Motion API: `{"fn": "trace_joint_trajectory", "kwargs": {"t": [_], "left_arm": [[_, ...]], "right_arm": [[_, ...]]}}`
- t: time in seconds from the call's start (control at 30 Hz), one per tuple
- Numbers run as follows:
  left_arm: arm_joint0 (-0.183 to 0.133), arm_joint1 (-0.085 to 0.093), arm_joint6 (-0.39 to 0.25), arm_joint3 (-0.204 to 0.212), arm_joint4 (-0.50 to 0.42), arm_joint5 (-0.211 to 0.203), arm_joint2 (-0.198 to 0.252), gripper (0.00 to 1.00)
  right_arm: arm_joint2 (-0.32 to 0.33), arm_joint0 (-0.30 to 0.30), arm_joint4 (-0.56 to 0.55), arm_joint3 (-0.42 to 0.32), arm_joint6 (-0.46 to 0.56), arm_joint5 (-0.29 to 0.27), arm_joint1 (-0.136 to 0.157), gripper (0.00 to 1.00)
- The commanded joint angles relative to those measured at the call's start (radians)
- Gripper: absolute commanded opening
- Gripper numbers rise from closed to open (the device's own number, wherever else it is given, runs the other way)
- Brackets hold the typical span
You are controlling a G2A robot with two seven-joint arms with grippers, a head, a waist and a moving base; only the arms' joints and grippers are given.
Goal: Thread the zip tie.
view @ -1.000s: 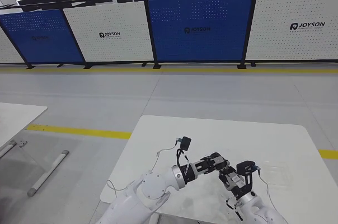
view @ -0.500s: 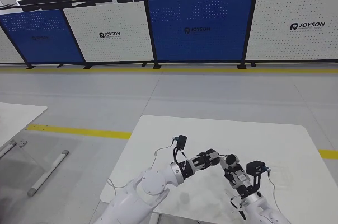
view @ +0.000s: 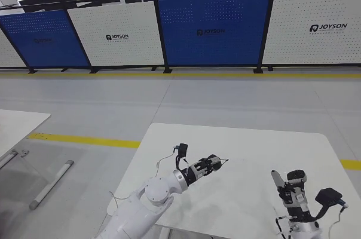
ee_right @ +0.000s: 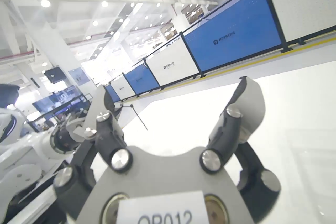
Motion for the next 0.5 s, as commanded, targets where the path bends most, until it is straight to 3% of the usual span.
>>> {"fn": "trace_joint_trajectory", "kwargs": {"t": [0.0, 0.1, 0.47], "left_arm": [[0.001, 0.0, -0.001, 0.013, -0.013, -0.004, -0.004, 0.0], [0.0, -0.001, -0.003, 0.035, -0.03, -0.013, -0.007, 0.0], [-0.004, -0.003, -0.002, 0.049, -0.033, -0.019, -0.005, 0.0]], "right_arm": [[0.037, -0.028, 0.059, -0.011, -0.039, 0.0, 0.009, 1.0], [0.087, -0.065, 0.12, -0.015, -0.071, 0.0, 0.024, 1.0], [0.087, -0.065, 0.12, -0.015, -0.071, 0.0, 0.024, 1.0]]}}
